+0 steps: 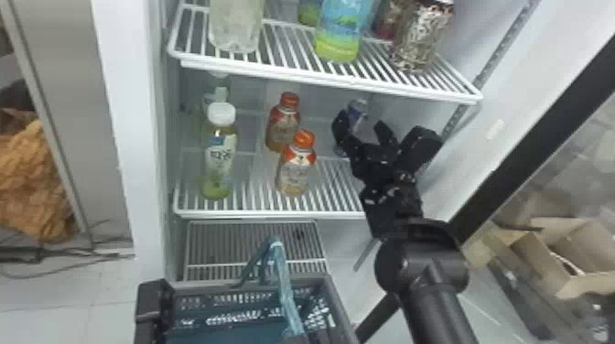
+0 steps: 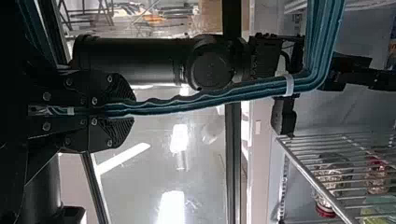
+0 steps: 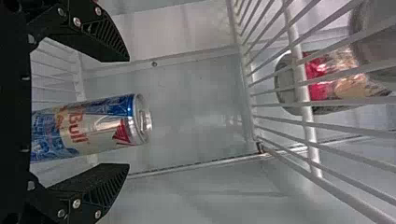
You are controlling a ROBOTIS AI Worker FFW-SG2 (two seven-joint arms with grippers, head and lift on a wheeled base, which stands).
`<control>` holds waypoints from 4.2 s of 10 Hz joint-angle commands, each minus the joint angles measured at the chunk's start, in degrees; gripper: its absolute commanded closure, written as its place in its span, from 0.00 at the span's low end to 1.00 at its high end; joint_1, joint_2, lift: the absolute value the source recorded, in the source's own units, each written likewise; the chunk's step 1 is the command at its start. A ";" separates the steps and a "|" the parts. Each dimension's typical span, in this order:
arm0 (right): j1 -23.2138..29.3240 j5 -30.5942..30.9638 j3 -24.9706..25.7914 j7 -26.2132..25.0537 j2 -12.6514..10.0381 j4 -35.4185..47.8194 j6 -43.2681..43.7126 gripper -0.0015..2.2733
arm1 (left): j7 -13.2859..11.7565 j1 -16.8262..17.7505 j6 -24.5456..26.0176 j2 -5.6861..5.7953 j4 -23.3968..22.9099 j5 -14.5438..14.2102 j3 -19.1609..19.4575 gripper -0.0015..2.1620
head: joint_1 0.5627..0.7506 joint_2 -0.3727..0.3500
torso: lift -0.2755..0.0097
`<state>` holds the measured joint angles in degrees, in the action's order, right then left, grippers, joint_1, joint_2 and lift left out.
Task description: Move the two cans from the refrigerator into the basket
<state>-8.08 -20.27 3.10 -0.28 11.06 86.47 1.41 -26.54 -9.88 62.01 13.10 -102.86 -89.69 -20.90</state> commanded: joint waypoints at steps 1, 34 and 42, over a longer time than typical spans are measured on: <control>-1.06 -0.52 -0.24 -0.60 0.11 -0.90 -1.69 0.10 | 0.00 0.04 0.00 0.00 0.00 0.00 -0.01 0.56 | 0.70 0.03 | 0.03; 6.25 3.13 2.73 -1.39 1.69 13.16 -13.50 0.38 | -0.35 0.33 -0.56 0.09 0.00 -0.69 -0.47 0.56 | 0.70 0.03 | 0.03; 17.50 0.51 5.70 1.34 1.34 26.66 -17.02 0.38 | -0.27 0.33 -0.56 0.09 0.00 -0.57 -0.47 0.56 | 0.70 0.03 | 0.03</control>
<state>8.54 -19.63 8.43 1.01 12.47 111.92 -15.58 -26.84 -9.56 61.45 13.18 -102.86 -90.26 -21.33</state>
